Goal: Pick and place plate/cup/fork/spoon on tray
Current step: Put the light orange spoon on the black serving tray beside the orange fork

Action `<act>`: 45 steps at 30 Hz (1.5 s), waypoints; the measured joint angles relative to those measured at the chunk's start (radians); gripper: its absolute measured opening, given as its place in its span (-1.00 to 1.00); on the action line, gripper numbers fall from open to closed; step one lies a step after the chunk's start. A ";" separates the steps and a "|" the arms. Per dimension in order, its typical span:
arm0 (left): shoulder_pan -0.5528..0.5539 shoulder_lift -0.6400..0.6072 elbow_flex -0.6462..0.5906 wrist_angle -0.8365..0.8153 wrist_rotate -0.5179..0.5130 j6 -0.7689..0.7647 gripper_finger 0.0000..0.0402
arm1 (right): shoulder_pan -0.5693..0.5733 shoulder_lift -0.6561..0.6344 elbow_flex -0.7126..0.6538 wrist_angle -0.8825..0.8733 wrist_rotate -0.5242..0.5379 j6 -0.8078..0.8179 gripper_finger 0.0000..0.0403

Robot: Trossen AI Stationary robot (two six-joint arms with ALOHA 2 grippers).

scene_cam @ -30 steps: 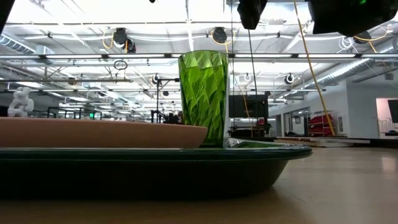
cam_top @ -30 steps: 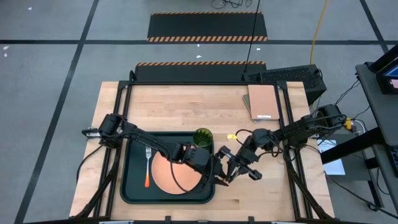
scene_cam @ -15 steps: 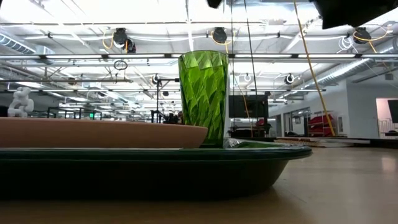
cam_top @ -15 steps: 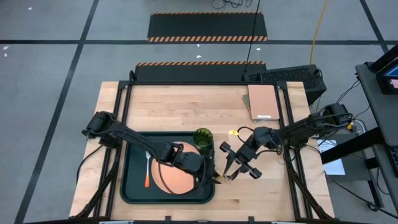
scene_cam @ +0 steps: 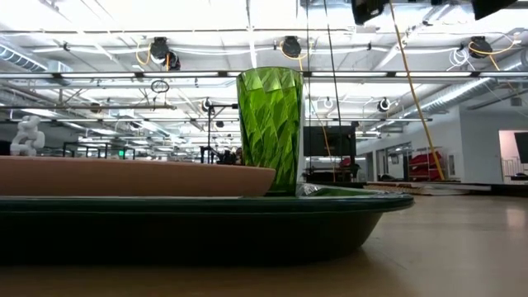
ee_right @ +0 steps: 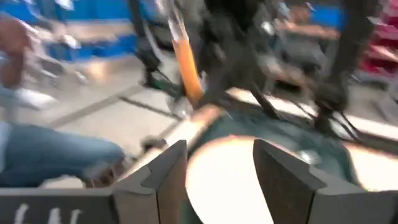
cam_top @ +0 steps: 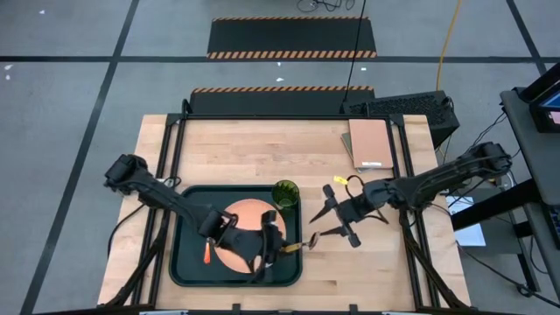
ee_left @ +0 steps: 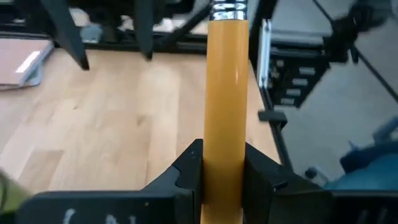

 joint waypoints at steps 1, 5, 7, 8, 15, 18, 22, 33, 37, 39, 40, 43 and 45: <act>-0.013 -0.005 0.001 -0.012 -0.029 -0.029 -0.66 | 0.004 -0.010 -0.001 -0.021 0.028 0.000 -0.11; -0.077 -0.019 0.000 -0.050 -0.124 -0.147 -0.66 | 0.017 -0.053 0.000 -0.113 0.149 -0.010 -0.11; -0.111 -0.019 0.000 -0.068 -0.156 -0.203 -0.66 | 0.022 -0.071 0.000 -0.148 0.204 -0.016 -0.11; -0.128 -0.019 0.000 -0.077 -0.169 -0.231 -0.66 | 0.025 -0.079 0.000 -0.165 0.224 -0.017 -0.11; -0.243 -0.019 0.000 -0.171 -0.251 -0.473 -0.66 | 0.029 -0.106 0.000 -0.229 0.290 -0.019 -0.11; -0.285 -0.019 0.000 -0.246 -0.261 -0.603 -0.66 | 0.029 -0.106 0.000 -0.232 0.289 -0.019 -0.10; -0.333 -0.018 0.000 -0.397 -0.259 -0.830 -0.66 | 0.029 -0.106 0.000 -0.253 0.289 -0.019 -0.10; -0.444 -0.018 0.000 -0.915 -0.066 -1.641 -0.65 | 0.029 -0.105 0.000 -0.274 0.286 -0.040 -0.10; -0.470 -0.018 0.000 -1.094 0.113 -1.900 -0.66 | 0.029 -0.105 0.000 -0.276 0.286 -0.066 -0.10; -0.473 -0.018 0.000 -1.156 0.209 -1.973 -0.66 | 0.029 -0.105 0.000 -0.276 0.285 -0.075 -0.10; -0.469 -0.018 -0.002 -1.169 0.255 -1.988 -0.66 | 0.029 -0.105 0.000 -0.276 0.285 -0.081 -0.10; -0.435 -0.017 -0.027 -1.165 0.293 -1.994 -0.66 | 0.029 -0.105 0.000 -0.276 0.285 -0.086 -0.10; -0.407 -0.017 -0.056 -1.151 0.292 -1.992 -0.66 | 0.029 -0.105 0.000 -0.277 0.285 -0.086 -0.10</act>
